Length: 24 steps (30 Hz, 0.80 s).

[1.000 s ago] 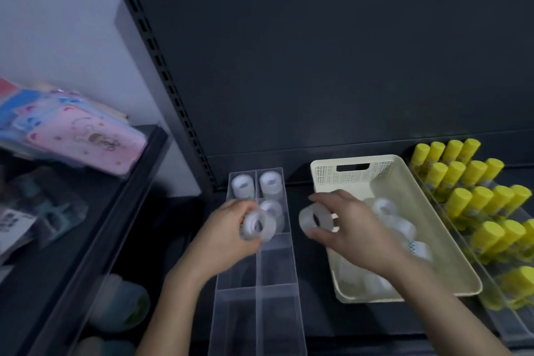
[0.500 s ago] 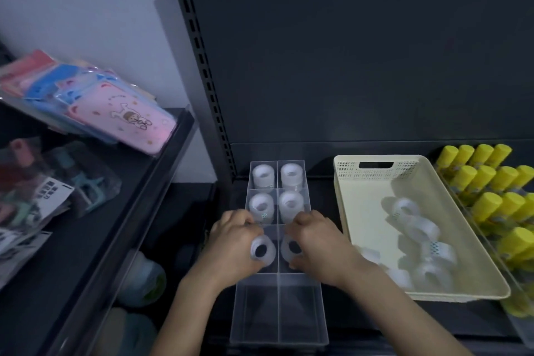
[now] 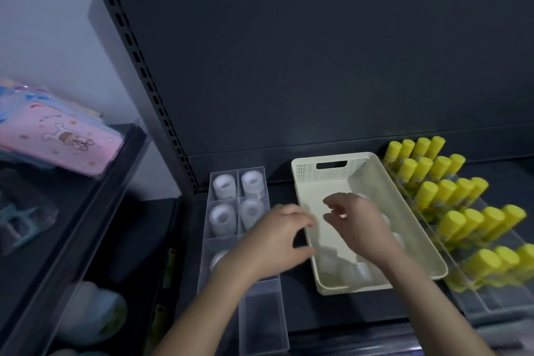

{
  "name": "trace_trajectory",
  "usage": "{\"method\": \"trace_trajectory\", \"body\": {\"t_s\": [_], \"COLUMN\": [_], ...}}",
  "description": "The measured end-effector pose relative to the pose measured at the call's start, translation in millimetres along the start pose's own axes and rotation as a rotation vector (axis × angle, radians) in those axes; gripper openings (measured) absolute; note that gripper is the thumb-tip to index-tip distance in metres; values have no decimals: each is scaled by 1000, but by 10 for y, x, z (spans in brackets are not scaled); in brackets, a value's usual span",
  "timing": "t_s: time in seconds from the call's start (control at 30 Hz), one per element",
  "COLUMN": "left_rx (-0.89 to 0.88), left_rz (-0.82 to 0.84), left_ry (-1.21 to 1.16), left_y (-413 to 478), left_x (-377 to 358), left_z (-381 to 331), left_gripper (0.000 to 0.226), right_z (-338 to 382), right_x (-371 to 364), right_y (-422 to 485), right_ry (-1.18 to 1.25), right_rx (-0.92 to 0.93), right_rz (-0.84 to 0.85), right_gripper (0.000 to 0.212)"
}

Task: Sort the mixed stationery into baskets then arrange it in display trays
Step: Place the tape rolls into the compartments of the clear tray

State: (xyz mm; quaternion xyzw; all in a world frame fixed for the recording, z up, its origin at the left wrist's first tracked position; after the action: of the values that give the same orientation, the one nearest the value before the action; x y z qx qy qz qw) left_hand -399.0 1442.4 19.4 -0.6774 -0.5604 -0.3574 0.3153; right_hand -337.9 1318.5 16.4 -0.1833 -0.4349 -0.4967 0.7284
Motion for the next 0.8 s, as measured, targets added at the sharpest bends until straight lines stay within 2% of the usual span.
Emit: {"method": "trace_trajectory", "body": {"t_s": [0.13,0.23,0.33,0.4,0.47,0.63,0.7,0.8], "left_rx": [-89,-55,-46,-70,-55,89,94,119], "left_rz": [157,349,488,513,487,295,168,2], "left_ry": [189,393,612,665,618,220,110,-34], "left_y": [324,460,477,476,501,554,531,415], "left_x": [-298,-542,-720,-772,-751,-409,-238,-26], "left_z": [-369,-409,-411,-426,-418,-287,-219,-72], "left_gripper": [39,38,19,14,16,30,39,59], "right_z": [-395,-536,-605,-619,-612,-496,-412,-324], "right_x": [168,260,289,282,228,-79,-162,-236], "right_y": [-157,-234,-289,-322,-335,-437,-467,-455], "right_ry": [63,72,86,90,70,-28,-30,-47], "right_rx": [-141,-180,-187,-187,-172,-130,-99,-44], "right_rz": [-71,-102,-107,-72,37,529,642,723], "right_gripper": [19,18,18,19,18,18,19,20]}}
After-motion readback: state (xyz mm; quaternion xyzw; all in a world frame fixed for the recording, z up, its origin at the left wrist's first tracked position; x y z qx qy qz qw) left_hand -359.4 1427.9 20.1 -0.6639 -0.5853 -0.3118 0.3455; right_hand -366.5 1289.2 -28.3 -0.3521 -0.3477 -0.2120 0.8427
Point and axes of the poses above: each hand's wrist, its own y-axis towards the middle knuckle, its own x-axis out of the back of the hand, z = x × y, the point moved 8 cm from there along y, towards the middle knuckle, and after that the axes turned 9 degrees about x, right-handed, at the moved point
